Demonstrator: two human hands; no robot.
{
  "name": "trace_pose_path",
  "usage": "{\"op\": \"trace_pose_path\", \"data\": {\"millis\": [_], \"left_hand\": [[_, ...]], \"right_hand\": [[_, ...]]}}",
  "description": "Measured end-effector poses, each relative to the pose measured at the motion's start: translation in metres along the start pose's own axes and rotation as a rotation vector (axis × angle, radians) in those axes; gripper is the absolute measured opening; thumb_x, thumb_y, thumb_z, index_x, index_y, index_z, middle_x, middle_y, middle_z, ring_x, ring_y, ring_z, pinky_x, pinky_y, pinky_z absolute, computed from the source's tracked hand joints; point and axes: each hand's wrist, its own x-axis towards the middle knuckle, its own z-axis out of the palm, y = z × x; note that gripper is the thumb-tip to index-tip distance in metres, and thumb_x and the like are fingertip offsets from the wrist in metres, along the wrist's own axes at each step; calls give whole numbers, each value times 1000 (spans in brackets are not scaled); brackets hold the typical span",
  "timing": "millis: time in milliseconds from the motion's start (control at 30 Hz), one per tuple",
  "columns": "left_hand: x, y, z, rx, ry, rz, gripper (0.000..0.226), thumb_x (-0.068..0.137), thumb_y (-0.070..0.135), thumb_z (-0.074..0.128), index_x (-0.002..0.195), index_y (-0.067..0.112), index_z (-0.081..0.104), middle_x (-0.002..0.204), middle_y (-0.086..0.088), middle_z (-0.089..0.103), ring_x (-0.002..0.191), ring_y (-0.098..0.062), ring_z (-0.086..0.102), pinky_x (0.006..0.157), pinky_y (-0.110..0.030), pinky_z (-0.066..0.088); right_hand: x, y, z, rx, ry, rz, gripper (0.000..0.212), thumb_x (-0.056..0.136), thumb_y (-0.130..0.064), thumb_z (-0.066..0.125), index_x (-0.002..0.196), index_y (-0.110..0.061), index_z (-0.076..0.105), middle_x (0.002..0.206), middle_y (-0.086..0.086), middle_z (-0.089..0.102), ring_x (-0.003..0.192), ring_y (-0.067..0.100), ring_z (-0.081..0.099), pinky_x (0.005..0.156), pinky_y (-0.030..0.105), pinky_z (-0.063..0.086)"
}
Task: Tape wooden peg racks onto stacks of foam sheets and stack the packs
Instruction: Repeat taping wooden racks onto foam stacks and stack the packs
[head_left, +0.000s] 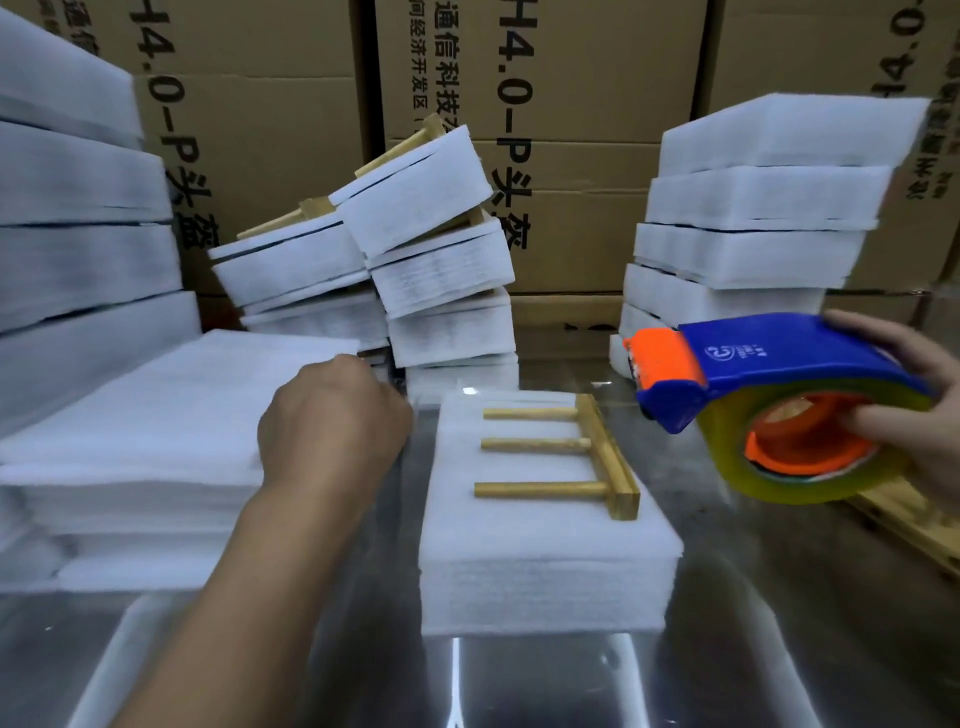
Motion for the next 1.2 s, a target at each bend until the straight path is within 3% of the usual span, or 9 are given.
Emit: {"op": "trace_pose_path", "data": {"millis": [100, 267, 367, 467, 533, 667, 900, 1033, 1200], "left_hand": [[1, 3, 1, 148, -62, -12, 24, 83, 12, 48, 59, 12, 41, 61, -2, 40, 53, -17, 32, 47, -26, 19], [-1, -2, 6, 217, -135, -22, 24, 82, 6, 47, 60, 11, 39, 64, -3, 40, 56, -19, 33, 50, -27, 25], [-1, -2, 10, 275, -220, -21, 23, 82, 1, 48, 64, 13, 41, 69, -2, 41, 69, -23, 41, 63, -30, 35], [-2, 0, 15, 371, -303, 12, 12, 87, 1, 48, 93, 8, 56, 100, -9, 56, 89, -28, 49, 73, -32, 38], [-4, 0, 19, 471, -357, 42, 28, 89, 3, 50, 117, 6, 55, 120, -12, 55, 106, -30, 54, 78, -32, 39], [-5, -5, 22, 580, -409, 117, 34, 85, -1, 50, 117, 6, 57, 123, -12, 54, 110, -27, 55, 75, -29, 40], [-4, -6, 29, 662, -606, 147, 38, 91, 3, 42, 128, 5, 50, 134, -15, 45, 121, -30, 48, 96, -38, 44], [-5, -7, 36, 588, -745, 206, 30, 94, 10, 40, 120, 4, 55, 128, -12, 51, 116, -27, 51, 94, -36, 42], [-2, -9, 40, 504, -894, 266, 22, 95, 17, 42, 94, 4, 60, 103, -6, 62, 84, -16, 51, 71, -22, 40]], "right_hand": [[-3, 4, 3, -45, -65, 75, 79, 57, 10, 60, 117, -41, 64, 113, -5, 67, 85, 20, 68, 71, 32, 59], [-5, 2, 4, -11, -128, 118, 77, 54, 3, 62, 116, -43, 63, 112, -7, 68, 81, 18, 69, 67, 31, 59], [-6, 3, 5, -36, -174, 142, 75, 54, 1, 63, 113, -45, 64, 108, -8, 69, 78, 19, 69, 64, 30, 59], [-6, 4, 7, -9, -195, 170, 72, 54, 2, 61, 106, -48, 66, 100, -12, 70, 73, 16, 69, 60, 27, 59], [-7, 3, 10, 19, -209, 180, 71, 53, 3, 61, 102, -49, 68, 96, -14, 71, 72, 15, 70, 58, 26, 58], [-7, 3, 12, 37, -219, 200, 70, 53, 3, 61, 100, -48, 68, 98, -11, 71, 74, 18, 71, 58, 27, 59], [-7, 5, 14, 53, -243, 217, 67, 55, 1, 62, 99, -49, 67, 102, -18, 69, 80, 18, 71, 58, 26, 58], [-7, 9, 14, 37, -247, 221, 66, 54, 0, 63, 99, -48, 67, 104, -21, 68, 81, 17, 71, 60, 26, 59], [-6, 14, 13, 45, -260, 239, 67, 54, 1, 65, 102, -46, 66, 104, -20, 68, 81, 20, 71, 61, 28, 59]]}}
